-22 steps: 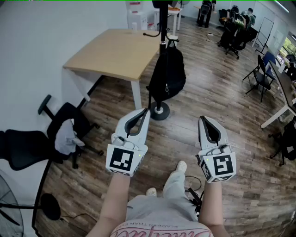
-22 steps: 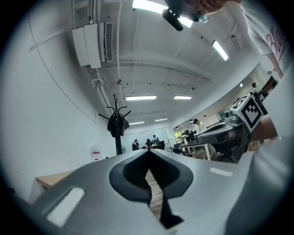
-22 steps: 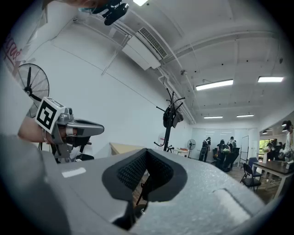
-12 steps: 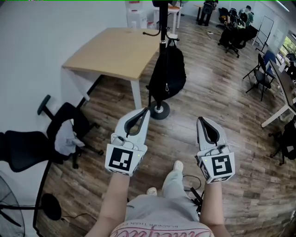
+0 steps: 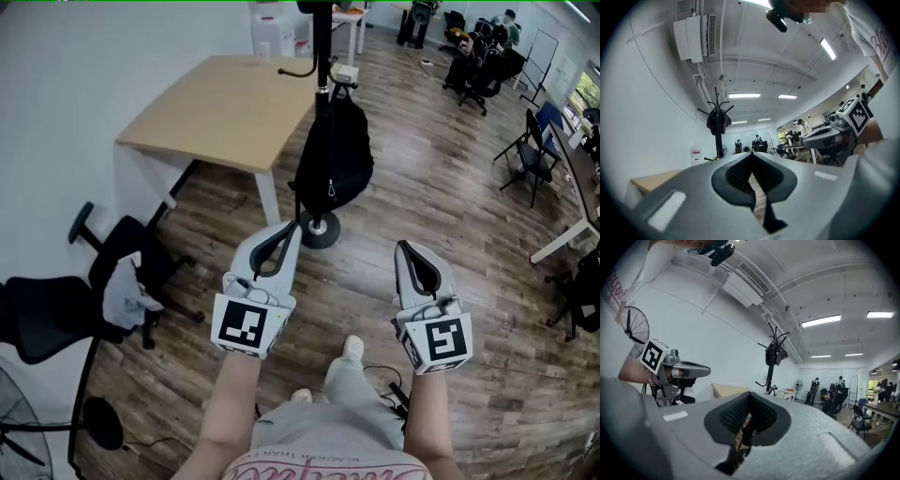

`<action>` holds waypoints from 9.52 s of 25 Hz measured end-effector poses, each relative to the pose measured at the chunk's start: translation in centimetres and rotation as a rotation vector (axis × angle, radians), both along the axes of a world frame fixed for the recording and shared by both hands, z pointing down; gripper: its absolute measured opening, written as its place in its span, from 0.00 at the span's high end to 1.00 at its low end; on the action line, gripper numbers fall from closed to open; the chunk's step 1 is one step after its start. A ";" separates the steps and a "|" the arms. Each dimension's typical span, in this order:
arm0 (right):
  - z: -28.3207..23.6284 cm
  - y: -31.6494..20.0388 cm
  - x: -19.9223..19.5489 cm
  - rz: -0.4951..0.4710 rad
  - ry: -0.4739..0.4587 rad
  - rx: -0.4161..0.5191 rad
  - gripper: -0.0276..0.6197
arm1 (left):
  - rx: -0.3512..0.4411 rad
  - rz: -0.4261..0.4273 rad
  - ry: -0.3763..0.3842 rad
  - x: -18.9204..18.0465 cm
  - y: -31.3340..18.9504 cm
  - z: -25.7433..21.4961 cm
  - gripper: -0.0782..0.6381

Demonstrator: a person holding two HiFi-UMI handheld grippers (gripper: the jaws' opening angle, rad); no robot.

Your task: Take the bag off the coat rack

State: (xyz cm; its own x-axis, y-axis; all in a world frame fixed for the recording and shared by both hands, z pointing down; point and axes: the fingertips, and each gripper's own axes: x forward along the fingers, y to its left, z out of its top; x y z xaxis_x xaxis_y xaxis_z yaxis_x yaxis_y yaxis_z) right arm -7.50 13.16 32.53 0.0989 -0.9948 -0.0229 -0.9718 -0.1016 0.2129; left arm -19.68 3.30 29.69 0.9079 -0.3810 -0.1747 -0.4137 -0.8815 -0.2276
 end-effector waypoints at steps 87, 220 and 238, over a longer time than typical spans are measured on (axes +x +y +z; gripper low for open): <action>14.1 -40.8 28.1 -0.441 -0.191 -0.274 0.27 | -0.398 -0.388 -0.161 25.8 -33.9 16.1 0.20; 3.2 -42.4 11.5 -0.861 0.079 -0.406 0.89 | -0.350 -0.717 -0.180 12.8 -31.6 4.1 0.77; -4.9 -43.6 8.5 -0.863 0.060 -0.162 0.89 | -0.174 -0.800 -0.067 9.8 -31.9 -4.4 0.77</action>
State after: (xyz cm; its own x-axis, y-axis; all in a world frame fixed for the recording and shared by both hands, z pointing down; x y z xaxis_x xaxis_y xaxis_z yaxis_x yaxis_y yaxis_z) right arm 1.00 -30.44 27.65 -0.6858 -0.7132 0.1445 -0.6820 0.6992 0.2144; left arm -9.87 -28.56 25.34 0.3564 -0.9343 -0.0082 -0.9225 -0.3504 -0.1618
